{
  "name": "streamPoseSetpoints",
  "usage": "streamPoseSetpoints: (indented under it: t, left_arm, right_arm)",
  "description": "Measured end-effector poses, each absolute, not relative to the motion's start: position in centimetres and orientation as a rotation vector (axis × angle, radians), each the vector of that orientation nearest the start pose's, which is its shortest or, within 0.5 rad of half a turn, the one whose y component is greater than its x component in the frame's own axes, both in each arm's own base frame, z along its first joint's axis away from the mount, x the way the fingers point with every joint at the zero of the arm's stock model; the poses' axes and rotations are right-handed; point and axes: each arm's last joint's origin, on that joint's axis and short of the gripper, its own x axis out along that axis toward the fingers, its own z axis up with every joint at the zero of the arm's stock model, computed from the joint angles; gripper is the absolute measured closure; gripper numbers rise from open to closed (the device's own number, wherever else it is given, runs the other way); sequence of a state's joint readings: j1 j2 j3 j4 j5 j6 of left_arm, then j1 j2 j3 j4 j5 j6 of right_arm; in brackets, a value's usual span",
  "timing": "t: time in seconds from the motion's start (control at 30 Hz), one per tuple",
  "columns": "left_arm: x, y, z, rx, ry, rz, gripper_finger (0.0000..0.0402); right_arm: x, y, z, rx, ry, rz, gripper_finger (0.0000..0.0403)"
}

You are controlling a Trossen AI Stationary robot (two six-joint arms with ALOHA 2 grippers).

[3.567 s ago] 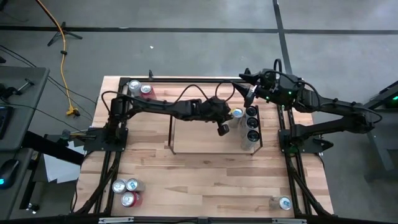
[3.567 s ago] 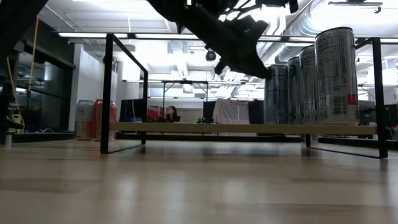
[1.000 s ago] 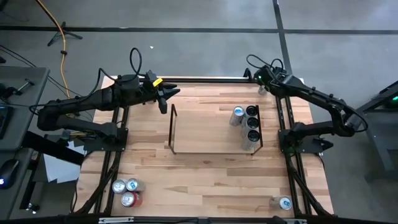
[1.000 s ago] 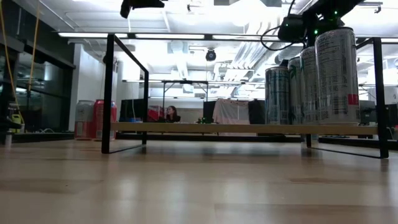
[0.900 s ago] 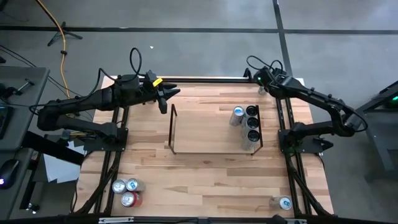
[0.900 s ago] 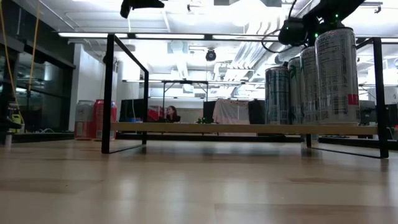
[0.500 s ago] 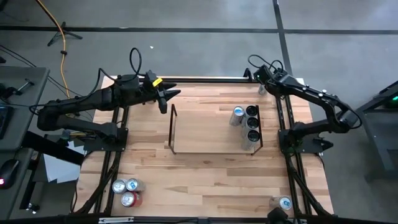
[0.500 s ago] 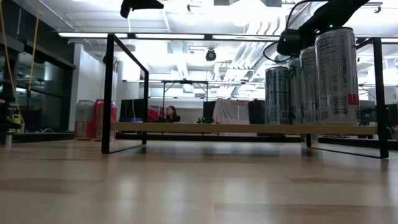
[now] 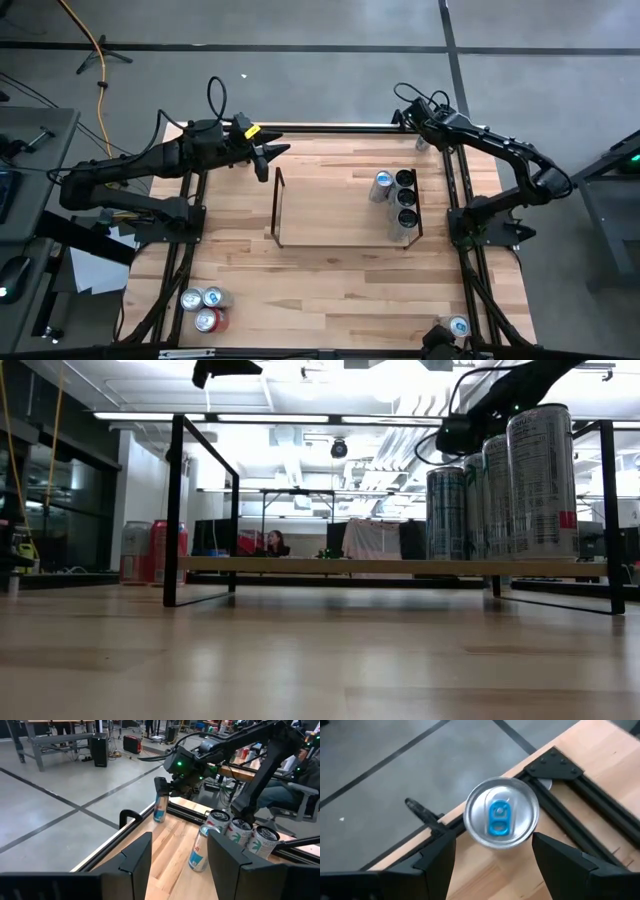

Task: Place canned beverage on shelf
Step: Put the blue soda can on the shelf aligned with the other blue soda can

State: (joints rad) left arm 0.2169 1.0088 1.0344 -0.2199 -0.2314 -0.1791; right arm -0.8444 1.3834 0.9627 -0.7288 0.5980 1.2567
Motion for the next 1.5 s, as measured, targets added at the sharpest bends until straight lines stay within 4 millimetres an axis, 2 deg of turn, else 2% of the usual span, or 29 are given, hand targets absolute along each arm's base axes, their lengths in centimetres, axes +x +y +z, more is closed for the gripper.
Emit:
streamPoseSetpoints:
  t: [0.4, 0.63, 0.77, 0.87, 1.03, 1.13, 1.27, 1.4, 1.5]
  left_arm:
    - [21.0, 5.4, 37.5, -0.147, 0.16, 0.479, 0.0254]
    - [21.0, 5.4, 37.5, -0.147, 0.16, 0.479, 0.0254]
    - [21.0, 5.4, 37.5, -0.147, 0.159, 0.479, 0.0254]
    - [21.0, 5.4, 37.5, -0.147, 0.16, 0.479, 0.0254]
    - [21.0, 5.4, 37.5, -0.147, 0.16, 0.479, 0.0254]
    - [21.0, 5.4, 37.5, -0.147, 0.16, 0.479, 0.0254]
    - [21.0, 5.4, 37.5, -0.147, 0.16, 0.479, 0.0254]
    - [21.0, 5.4, 37.5, -0.147, 0.16, 0.479, 0.0254]
    - [21.0, 5.4, 37.5, -0.147, 0.16, 0.479, 0.0254]
  right_arm:
    - [16.0, -19.9, 23.6, 1.052, 0.295, -1.835, 0.0153]
    - [16.5, -19.8, 23.5, 1.005, 0.512, -1.63, 0.0153]
    - [16.6, -19.7, 23.5, 1.01, 0.548, -1.582, 0.0152]
    - [16.7, -19.6, 23.4, 1.01, 0.565, -1.557, 0.0137]
    - [17.0, -19.3, 23.6, 1.009, 0.565, -1.544, 0.008]
    - [16.9, -19.3, 23.6, 1.069, 0.518, -1.563, 0.0055]
    - [16.9, -19.0, 23.4, 1.17, 0.527, -1.534, 0.0045]
    - [16.8, -18.3, 23.2, 1.16, 0.606, -1.535, 0.0045]
    - [16.6, -17.8, 23.9, 1.131, 0.536, -1.597, 0.0045]
